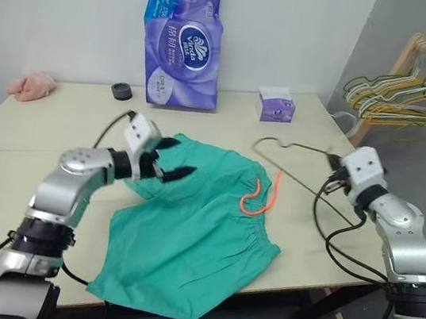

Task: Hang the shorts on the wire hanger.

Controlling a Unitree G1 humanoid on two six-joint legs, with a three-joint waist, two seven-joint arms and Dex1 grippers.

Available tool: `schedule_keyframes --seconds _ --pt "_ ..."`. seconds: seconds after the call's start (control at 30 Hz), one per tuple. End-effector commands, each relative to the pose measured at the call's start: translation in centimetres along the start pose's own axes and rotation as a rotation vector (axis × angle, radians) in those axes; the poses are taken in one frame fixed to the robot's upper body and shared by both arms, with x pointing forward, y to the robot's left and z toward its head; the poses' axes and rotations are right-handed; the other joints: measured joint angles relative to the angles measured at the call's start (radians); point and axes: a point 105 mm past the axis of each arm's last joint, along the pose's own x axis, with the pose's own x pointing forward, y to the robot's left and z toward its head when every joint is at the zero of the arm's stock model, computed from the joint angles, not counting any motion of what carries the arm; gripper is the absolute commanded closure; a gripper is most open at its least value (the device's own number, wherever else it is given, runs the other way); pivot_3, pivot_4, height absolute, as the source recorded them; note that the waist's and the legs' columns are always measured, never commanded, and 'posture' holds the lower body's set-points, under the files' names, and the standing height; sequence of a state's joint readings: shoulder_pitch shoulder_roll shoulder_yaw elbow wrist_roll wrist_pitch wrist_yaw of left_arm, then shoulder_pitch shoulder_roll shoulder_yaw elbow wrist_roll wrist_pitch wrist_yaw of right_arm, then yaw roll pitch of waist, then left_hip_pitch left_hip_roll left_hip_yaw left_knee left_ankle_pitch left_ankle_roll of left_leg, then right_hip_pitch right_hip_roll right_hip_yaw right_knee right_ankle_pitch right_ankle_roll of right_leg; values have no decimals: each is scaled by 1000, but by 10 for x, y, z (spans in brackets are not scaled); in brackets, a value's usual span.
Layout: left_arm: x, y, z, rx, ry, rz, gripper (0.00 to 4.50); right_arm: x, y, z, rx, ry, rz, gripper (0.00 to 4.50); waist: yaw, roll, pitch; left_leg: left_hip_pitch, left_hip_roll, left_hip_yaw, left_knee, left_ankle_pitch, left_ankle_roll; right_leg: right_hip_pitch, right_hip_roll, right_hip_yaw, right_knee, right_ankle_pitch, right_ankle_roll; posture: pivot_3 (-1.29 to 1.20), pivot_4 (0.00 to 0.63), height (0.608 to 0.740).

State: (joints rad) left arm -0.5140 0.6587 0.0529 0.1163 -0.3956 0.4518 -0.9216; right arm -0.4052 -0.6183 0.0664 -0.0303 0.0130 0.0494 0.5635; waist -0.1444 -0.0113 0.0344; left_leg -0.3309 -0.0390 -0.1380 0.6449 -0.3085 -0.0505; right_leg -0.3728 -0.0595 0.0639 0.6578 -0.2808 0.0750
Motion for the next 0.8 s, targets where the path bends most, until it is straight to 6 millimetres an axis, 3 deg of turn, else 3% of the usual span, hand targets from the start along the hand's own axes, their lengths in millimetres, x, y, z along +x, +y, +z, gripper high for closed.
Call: schedule_keyframes --seconds 0.03,0.27,0.5,0.77,0.8 --pt "-7 -9 12 -69 0 -117 12 0 29 39 -209 -183 192 4500 0 0 0 0 0 0 0 0 -1 0 0 0 0 0 0 -147 0 740" --pt "-19 -51 -5 -168 155 -380 12 3 65 74 -367 -366 390 4500 -1 -1 1 0 -1 -1 0 0 -2 0 -1 1 0 0 0 -147 0 740" --pt "-29 -86 -9 -185 216 -570 12 6 71 84 -422 -420 438 4500 3 -2 1 0 0 -1 1 0 -2 0 -1 2 0 0 0 -149 0 740" --pt "-26 -92 -34 -86 308 -580 12 6 71 93 -416 -449 438 4500 4 -2 2 0 -1 0 1 -1 -1 0 -1 2 0 0 0 -151 0 740" --pt "-22 -90 -42 -48 326 -553 188 6 72 94 -408 -452 435 4500 3 -2 2 0 -1 0 0 -1 -1 0 -1 2 0 0 0 -151 0 740"
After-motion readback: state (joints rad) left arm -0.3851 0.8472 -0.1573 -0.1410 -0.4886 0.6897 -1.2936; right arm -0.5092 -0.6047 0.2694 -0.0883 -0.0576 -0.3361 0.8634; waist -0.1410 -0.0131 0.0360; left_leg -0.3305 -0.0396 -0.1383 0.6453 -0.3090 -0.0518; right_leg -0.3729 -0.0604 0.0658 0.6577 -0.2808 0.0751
